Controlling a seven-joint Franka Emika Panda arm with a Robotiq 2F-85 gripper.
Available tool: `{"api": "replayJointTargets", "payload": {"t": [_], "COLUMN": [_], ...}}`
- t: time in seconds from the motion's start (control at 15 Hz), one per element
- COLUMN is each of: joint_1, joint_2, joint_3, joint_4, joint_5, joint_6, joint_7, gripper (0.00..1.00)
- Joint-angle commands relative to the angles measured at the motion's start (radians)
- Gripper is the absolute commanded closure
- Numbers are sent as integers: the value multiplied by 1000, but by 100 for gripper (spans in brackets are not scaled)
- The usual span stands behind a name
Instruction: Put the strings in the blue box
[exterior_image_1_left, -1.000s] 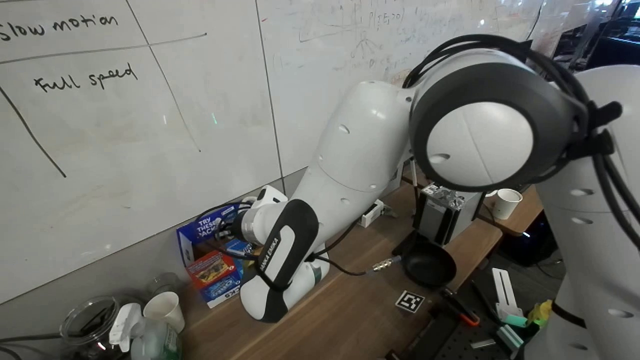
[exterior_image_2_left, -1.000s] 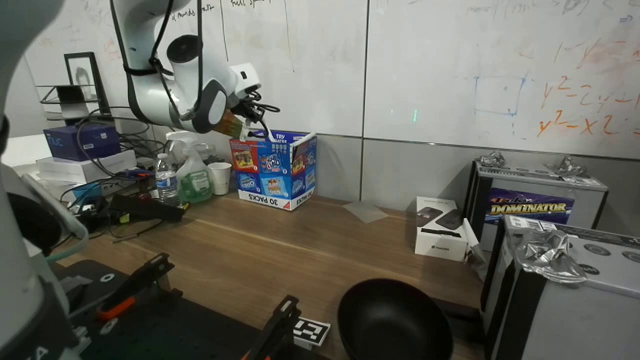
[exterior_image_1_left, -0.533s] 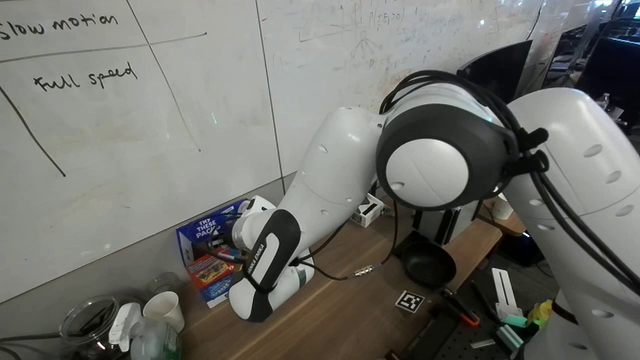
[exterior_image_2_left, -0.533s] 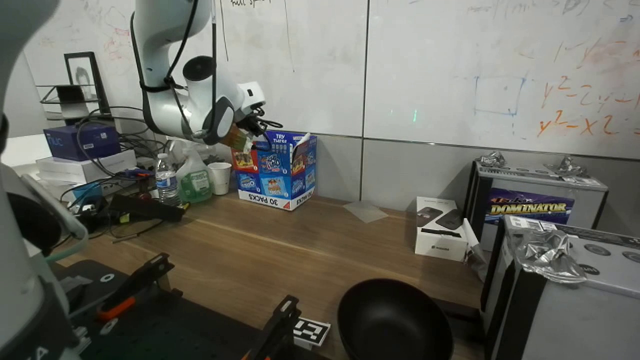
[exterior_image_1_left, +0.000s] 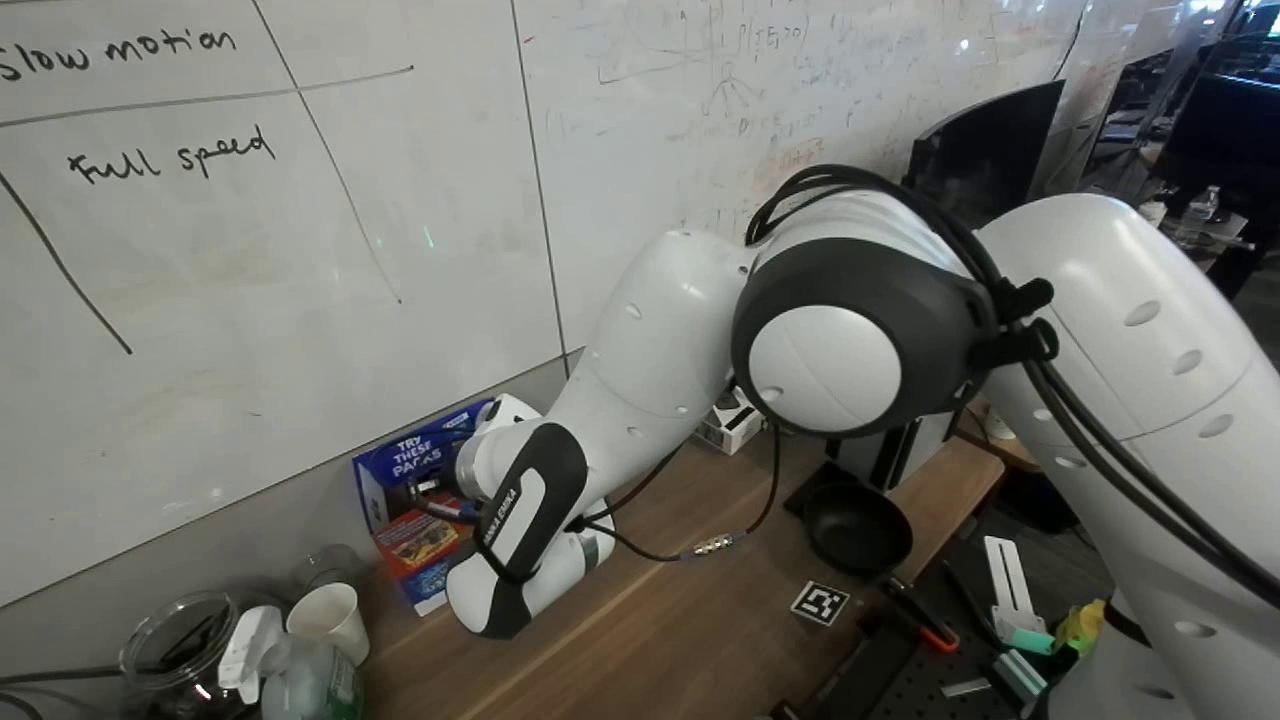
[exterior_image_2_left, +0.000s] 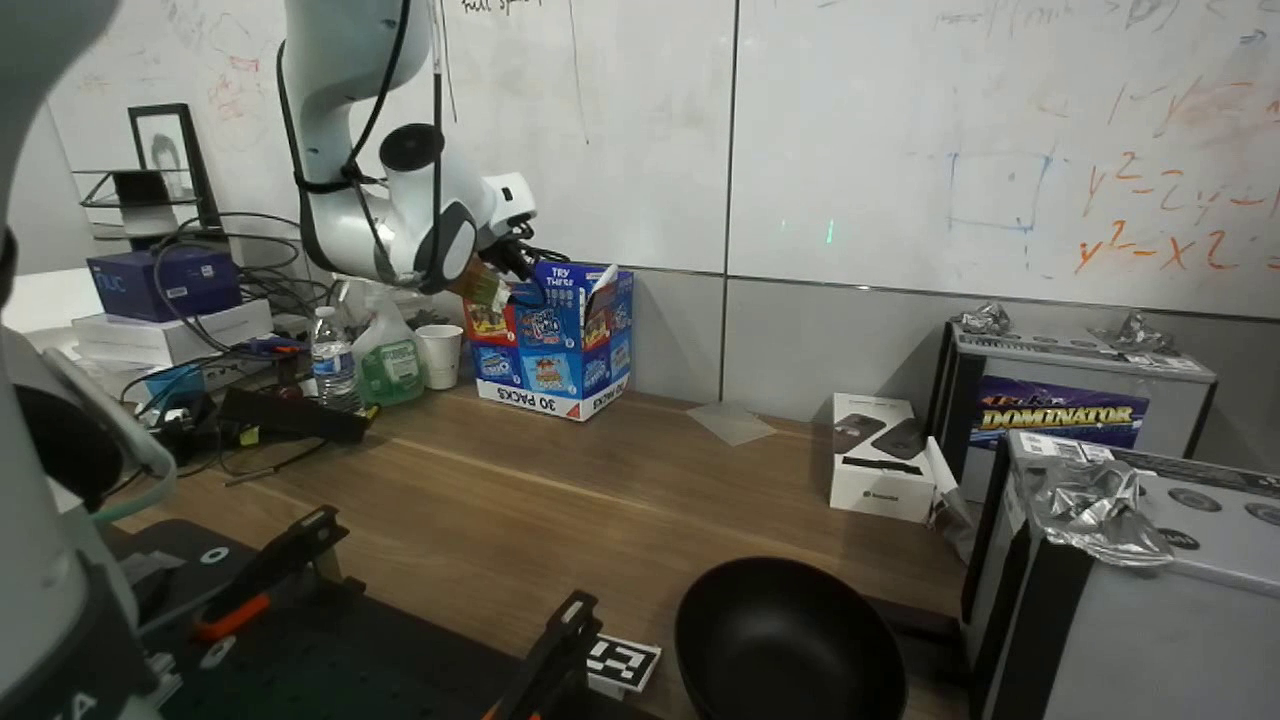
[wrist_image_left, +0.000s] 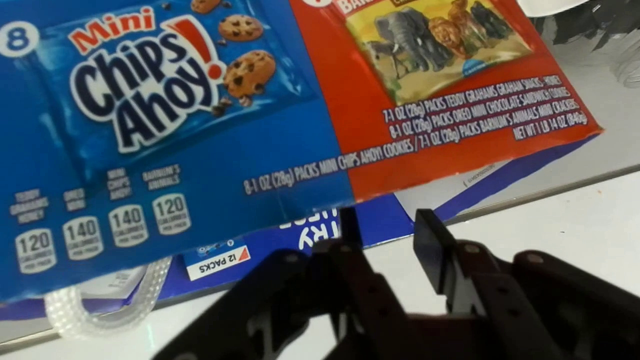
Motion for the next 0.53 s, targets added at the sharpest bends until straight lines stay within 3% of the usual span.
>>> {"api": "replayJointTargets", "payload": {"t": [0.0,0.27,0.47], "joint_1": [2,4,11], "joint_2": [-2,-29,-30], "joint_3": [-11,-38,-70], "joint_4": [25,1,1], "joint_5": [18,45,80], "joint_6": [5,36,68], "joint_7": [-12,-24,-50], "gripper": [34,3,0]}}
